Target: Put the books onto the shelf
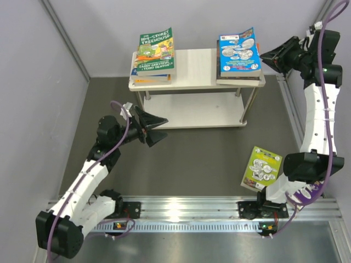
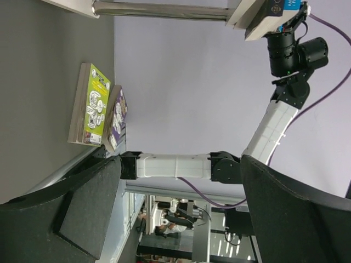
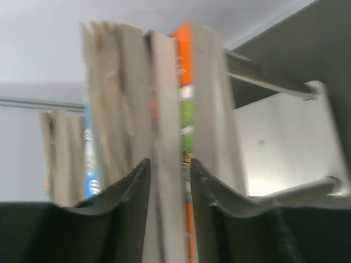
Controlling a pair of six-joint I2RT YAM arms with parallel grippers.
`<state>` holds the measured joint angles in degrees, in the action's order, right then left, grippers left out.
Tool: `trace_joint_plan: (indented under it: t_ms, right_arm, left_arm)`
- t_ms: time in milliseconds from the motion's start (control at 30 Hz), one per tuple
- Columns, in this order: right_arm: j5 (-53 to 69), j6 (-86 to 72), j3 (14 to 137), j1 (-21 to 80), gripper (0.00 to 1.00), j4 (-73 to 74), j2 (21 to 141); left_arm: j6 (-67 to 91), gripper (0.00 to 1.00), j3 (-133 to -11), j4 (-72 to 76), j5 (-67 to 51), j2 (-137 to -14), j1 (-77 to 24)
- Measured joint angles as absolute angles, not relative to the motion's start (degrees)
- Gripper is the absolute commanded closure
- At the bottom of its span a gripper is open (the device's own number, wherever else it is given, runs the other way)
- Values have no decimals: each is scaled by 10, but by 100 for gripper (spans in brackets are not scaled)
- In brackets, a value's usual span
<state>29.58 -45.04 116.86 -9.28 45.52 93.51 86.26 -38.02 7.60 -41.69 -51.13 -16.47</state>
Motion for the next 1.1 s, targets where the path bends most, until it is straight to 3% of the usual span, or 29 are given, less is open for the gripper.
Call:
trace_joint_plan:
  t_ms: [33,100,233,500,633,833,1100]
  right_arm:
    - [289,-444,1166,-100,44,465,932]
    - [271,-425,1156,-118,36,490,922]
    - [223,-387,1097,-169,0,540,869]
    - [165,-370,752,-208,0,588,660]
    - [131,-369,608,-212,0,618,614]
    - [70,-359,526,-240,1,613,608]
    - [45,-349,438,-308,10,526,667]
  left_arm:
    - [848,6,-390,63,-419,-520,-165]
    - [812,6,-425,22,-422,-537,-165]
    - [705,8,-526,-74,-425,-579,-164]
    - [531,11,-608,-213,-401,-651,-218]
    - [479,11,-608,-271,-386,-703,-266]
    - [448,11,-608,-316,-379,-724,-297]
    - [429,11,-608,-359,-378,-712,-297]
